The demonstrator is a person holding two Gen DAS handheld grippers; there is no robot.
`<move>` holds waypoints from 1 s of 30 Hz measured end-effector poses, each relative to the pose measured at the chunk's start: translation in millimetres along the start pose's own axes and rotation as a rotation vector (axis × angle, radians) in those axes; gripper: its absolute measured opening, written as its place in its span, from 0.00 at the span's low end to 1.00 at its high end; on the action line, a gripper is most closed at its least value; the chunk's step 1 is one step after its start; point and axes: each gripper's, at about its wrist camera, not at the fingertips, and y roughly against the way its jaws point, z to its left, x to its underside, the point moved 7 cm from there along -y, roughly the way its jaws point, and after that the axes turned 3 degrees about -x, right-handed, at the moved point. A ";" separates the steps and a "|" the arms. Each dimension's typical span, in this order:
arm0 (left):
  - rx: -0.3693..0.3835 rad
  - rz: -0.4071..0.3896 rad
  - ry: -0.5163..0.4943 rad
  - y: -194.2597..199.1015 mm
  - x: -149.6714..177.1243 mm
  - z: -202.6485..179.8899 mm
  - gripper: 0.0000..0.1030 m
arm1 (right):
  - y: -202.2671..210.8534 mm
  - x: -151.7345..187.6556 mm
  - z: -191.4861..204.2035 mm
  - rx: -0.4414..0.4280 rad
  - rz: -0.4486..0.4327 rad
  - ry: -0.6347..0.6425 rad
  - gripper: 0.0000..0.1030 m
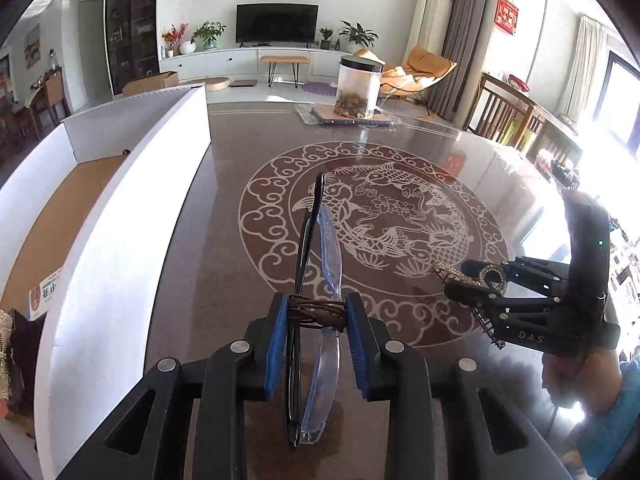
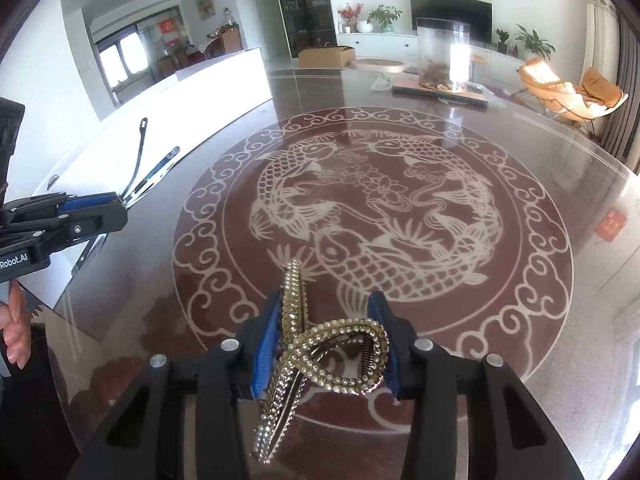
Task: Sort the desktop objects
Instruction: 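Carry both items over the white bin and open both grippers to drop them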
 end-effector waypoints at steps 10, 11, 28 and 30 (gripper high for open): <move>-0.150 -0.104 0.153 96.4 -43.0 128.6 0.28 | 39.6 -125.7 143.7 -0.258 -0.124 0.134 0.43; -0.176 -0.093 0.179 99.0 -42.5 149.1 0.28 | 35.4 -143.1 167.6 -0.295 -0.128 0.154 0.43; -0.422 0.084 0.378 50.2 20.4 247.2 0.83 | -136.2 -191.1 326.4 -0.320 0.132 0.326 0.79; -0.447 0.073 0.372 54.2 19.6 242.9 0.83 | -126.1 -195.6 319.3 -0.315 0.122 0.322 0.80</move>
